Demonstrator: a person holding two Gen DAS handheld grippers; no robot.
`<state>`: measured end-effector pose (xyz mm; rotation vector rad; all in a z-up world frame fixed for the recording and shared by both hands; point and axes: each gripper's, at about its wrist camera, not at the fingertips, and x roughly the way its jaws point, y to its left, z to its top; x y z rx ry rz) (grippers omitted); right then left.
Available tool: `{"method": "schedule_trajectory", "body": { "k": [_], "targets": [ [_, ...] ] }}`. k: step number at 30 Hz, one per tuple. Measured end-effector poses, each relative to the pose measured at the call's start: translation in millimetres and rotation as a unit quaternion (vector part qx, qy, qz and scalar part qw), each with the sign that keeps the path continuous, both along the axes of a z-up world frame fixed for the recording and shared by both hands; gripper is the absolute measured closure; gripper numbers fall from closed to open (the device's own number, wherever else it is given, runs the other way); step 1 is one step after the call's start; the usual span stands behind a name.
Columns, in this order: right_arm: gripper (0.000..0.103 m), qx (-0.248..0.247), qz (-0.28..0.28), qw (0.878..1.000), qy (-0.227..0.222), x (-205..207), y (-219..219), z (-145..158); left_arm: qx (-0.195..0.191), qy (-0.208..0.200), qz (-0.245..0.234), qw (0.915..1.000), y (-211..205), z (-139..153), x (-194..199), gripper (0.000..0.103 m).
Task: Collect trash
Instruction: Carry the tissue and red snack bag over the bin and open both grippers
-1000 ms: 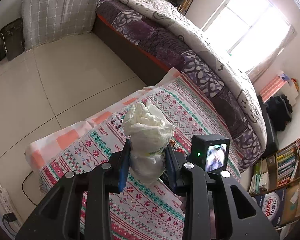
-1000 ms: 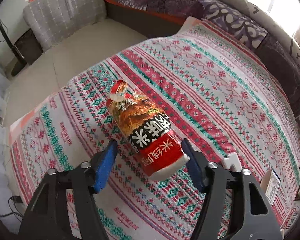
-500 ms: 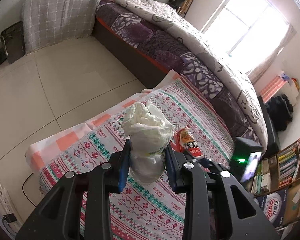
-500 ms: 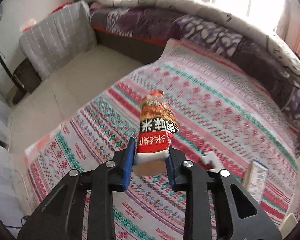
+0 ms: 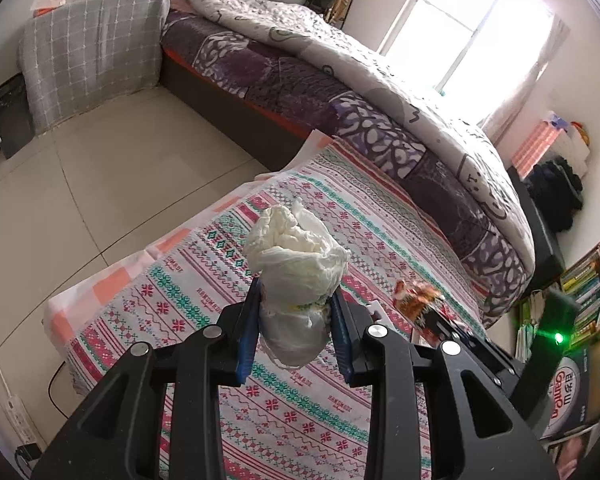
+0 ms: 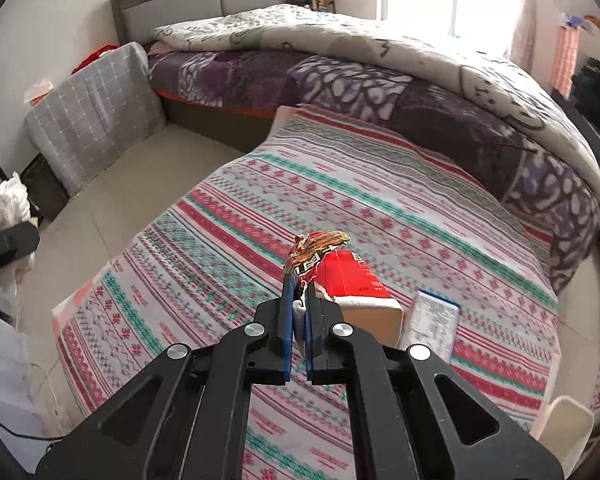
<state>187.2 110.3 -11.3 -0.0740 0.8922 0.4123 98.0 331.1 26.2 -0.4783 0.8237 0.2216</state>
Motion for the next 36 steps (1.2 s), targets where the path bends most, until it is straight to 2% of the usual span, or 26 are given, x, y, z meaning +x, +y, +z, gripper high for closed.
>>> {"method": "schedule_trajectory", "body": {
  "k": [11,22,29,36],
  "targets": [
    [0.099,0.000,-0.071,0.997,-0.008,-26,-88,-2,0.041,0.017,-0.058,0.9973,-66,-11,13,0.071],
    [0.099,0.003,-0.152,0.988,-0.003,-47,-183,-11,0.084,0.025,-0.138,0.9865,-157,-23,23,0.071],
    [0.099,0.005,-0.220,0.976,-0.008,-62,-245,-13,0.096,0.026,-0.184,0.9778,-213,-31,27,0.071],
    [0.099,0.011,-0.297,0.955,0.005,-78,-311,-27,0.103,0.023,-0.235,0.9664,-272,-40,28,0.071]
  ]
}}
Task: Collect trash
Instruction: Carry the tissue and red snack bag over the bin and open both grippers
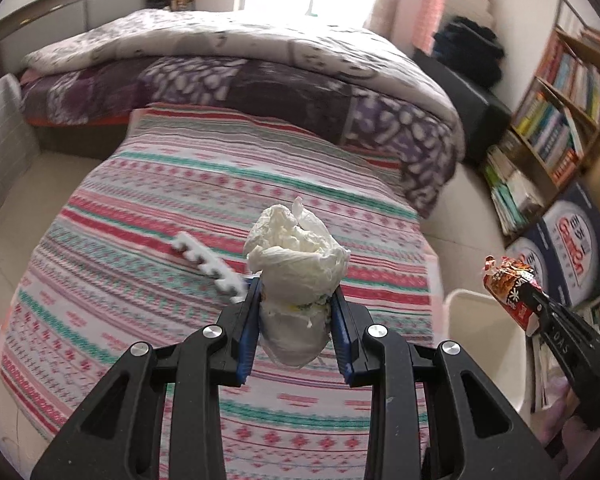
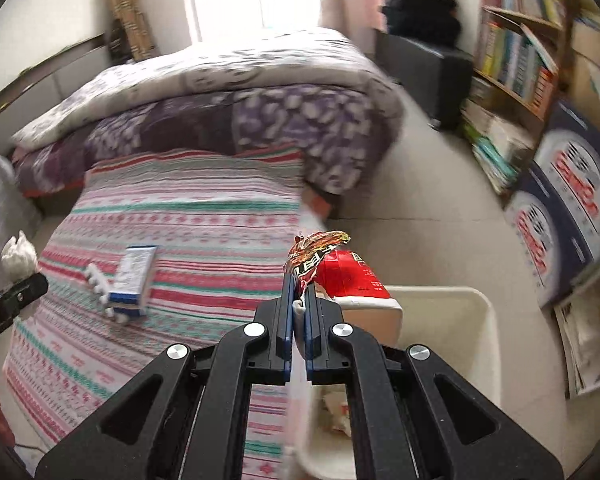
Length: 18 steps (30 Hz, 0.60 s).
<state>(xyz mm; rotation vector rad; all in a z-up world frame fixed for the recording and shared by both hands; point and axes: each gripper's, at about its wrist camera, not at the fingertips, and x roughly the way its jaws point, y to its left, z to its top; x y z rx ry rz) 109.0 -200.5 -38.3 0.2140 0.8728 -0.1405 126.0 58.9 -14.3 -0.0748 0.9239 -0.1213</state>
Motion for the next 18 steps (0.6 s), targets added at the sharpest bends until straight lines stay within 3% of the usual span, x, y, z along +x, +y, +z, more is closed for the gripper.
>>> {"method": "schedule_trajectory", "body": {
  "k": [8,18],
  "targets": [
    [0.099,0.000,-0.059,0.998,0.000,-15,-51,3,0.000,0.011,-0.073,0.9972,-72,-19,-5,0.071],
    [0.099,0.029,-0.111,0.993,0.002,-38,-99,4,0.003,0.019,-0.157,0.9875,-148,-38,-20,0.071]
  ]
}}
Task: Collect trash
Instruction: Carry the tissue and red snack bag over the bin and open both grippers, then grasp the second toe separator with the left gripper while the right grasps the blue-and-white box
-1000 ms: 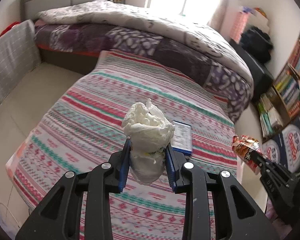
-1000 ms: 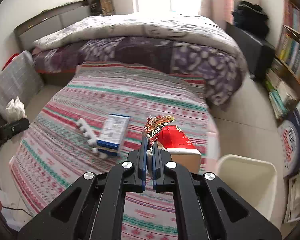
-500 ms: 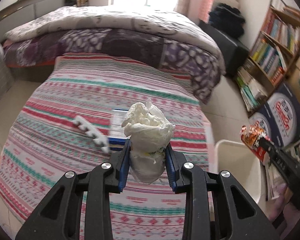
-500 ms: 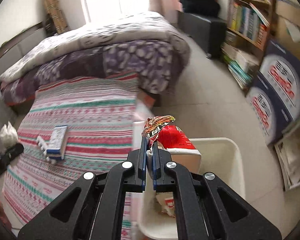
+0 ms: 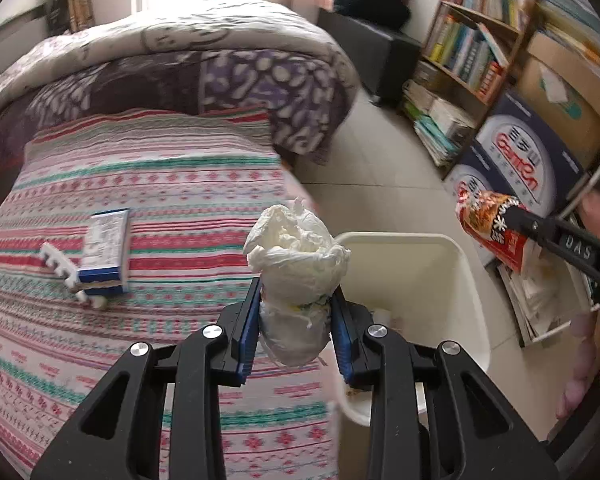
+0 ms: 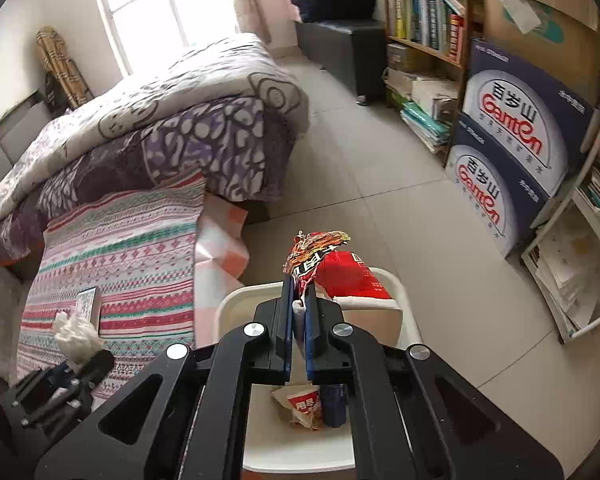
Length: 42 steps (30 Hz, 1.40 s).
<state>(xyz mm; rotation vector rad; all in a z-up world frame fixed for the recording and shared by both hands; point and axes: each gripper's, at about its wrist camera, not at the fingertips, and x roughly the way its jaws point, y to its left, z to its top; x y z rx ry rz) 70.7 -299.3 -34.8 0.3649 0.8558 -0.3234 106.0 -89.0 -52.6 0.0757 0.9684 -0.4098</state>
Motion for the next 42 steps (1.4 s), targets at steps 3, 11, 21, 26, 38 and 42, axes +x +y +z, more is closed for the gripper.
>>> {"method": "schedule_trajectory", "body": {
  "k": [3,11,21,26,38,42],
  "targets": [
    [0.096,-0.001,-0.014,1.000,0.000,-6,-10,0,-0.003,0.001,-0.016,0.9999,-16,-2,-4,0.071],
    [0.059,-0.020,-0.053,0.998,-0.006,-22,-31,3,-0.009,0.006,-0.049,0.9987,-49,-8,-14,0.071],
    [0.034,-0.015,-0.091,0.996,0.005,-27,-52,-5,-0.009,0.020,-0.092,0.9955,-68,-15,-21,0.054],
    [0.026,-0.011,-0.074,0.997,0.010,-17,-35,-7,0.008,0.008,-0.058,0.9983,-47,-9,-9,0.044],
    [0.019,-0.017,-0.002,0.999,0.038,19,28,-21,0.023,0.059,0.231,0.9709,109,-22,82,0.039],
    [0.018,-0.023,0.009,0.999,0.048,27,43,-27,0.028,0.059,0.309,0.9489,154,-30,105,0.039]
  ]
}}
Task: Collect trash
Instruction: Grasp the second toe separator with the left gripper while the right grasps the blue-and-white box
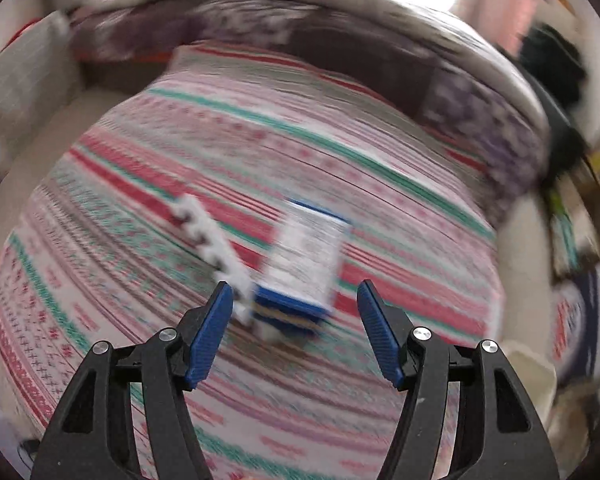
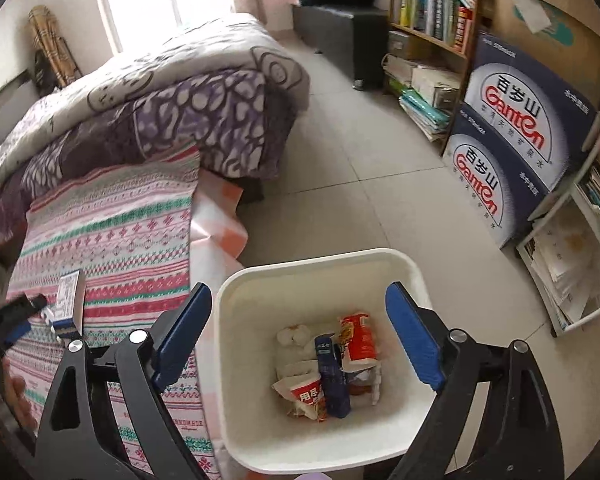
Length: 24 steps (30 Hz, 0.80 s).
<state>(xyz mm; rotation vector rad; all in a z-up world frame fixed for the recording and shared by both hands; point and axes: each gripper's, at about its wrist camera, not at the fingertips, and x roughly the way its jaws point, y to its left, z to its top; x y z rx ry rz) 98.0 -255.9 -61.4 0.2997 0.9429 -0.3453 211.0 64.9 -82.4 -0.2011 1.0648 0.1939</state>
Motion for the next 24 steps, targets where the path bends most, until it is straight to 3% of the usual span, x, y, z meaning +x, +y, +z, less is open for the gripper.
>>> {"method": "schedule_trajectory", "body": {
  "k": [7,10,14,16,18,24],
  "targets": [
    [0.017,0.019,0.008,1.000,0.014,18,21,-11,0.016,0.032,0.099,0.9944,49,-34,28,0.039],
    [0.015,0.021,0.019,0.999,0.018,26,36,-14,0.015,0.054,0.116,0.9917,63,-51,38,0.039],
    [0.014,0.020,0.037,0.999,0.023,37,56,-19,-0.002,0.084,0.112,0.9901,70,-72,44,0.046],
    [0.013,0.018,0.046,0.998,0.027,42,67,-22,0.010,0.077,0.096,0.9924,68,-70,44,0.056],
    [0.013,0.016,0.056,0.998,0.033,47,77,-27,0.007,0.078,0.074,0.9942,64,-68,41,0.073],
    [0.013,0.029,0.095,0.993,0.057,60,110,-47,-0.023,0.084,0.049,0.9950,83,-59,22,0.074]
  ]
}}
